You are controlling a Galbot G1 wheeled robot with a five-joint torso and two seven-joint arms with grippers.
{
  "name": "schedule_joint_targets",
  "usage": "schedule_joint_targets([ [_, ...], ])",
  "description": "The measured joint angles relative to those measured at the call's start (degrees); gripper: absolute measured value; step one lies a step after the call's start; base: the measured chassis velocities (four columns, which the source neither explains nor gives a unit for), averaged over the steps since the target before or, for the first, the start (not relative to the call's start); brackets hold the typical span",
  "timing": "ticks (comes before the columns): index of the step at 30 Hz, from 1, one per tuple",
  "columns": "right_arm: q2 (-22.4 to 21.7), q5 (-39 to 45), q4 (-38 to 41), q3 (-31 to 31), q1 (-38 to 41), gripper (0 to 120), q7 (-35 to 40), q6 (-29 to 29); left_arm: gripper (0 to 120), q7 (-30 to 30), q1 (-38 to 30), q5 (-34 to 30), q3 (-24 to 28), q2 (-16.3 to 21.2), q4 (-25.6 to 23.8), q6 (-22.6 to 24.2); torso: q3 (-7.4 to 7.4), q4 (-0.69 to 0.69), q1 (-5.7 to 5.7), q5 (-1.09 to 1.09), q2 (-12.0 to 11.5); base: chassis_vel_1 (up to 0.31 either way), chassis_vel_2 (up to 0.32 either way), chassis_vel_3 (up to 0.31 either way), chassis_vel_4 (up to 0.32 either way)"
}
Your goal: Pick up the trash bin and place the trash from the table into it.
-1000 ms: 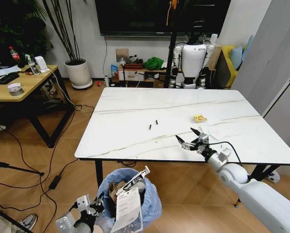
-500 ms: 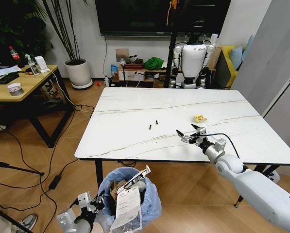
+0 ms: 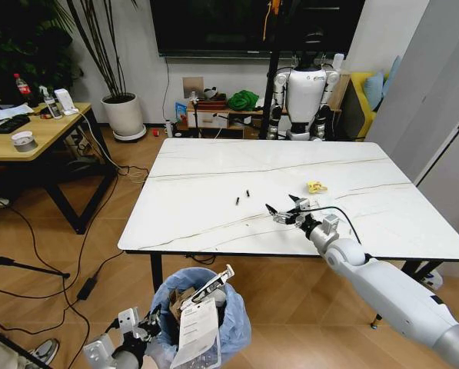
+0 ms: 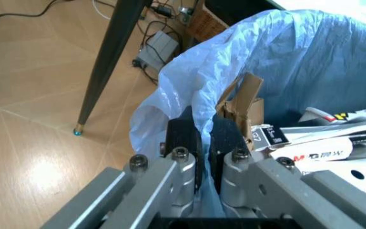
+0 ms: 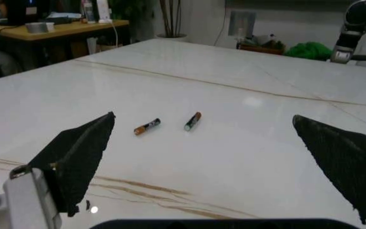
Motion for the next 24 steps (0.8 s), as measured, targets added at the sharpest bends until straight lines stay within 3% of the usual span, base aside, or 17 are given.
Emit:
schedule_joint_targets([
  [10,3.77,0.12,-4.04,-4.69,5.27,100,3.07,-5.24,0,0.06,1.1,0.09,-1.12,-0.22,-1.06,-0.15,0.0,0.01,0.0,0.0,0.0,0.0,0.0,0.0,0.0],
  [24,15.65,0.33,-16.5,-9.07,13.81,100,4.28,-7.99,0,0.1,2.1,0.94,-1.67,-1.09,-1.52,-0.35,0.0,0.01,0.0,0.0,0.0,0.0,0.0,0.0,0.0],
])
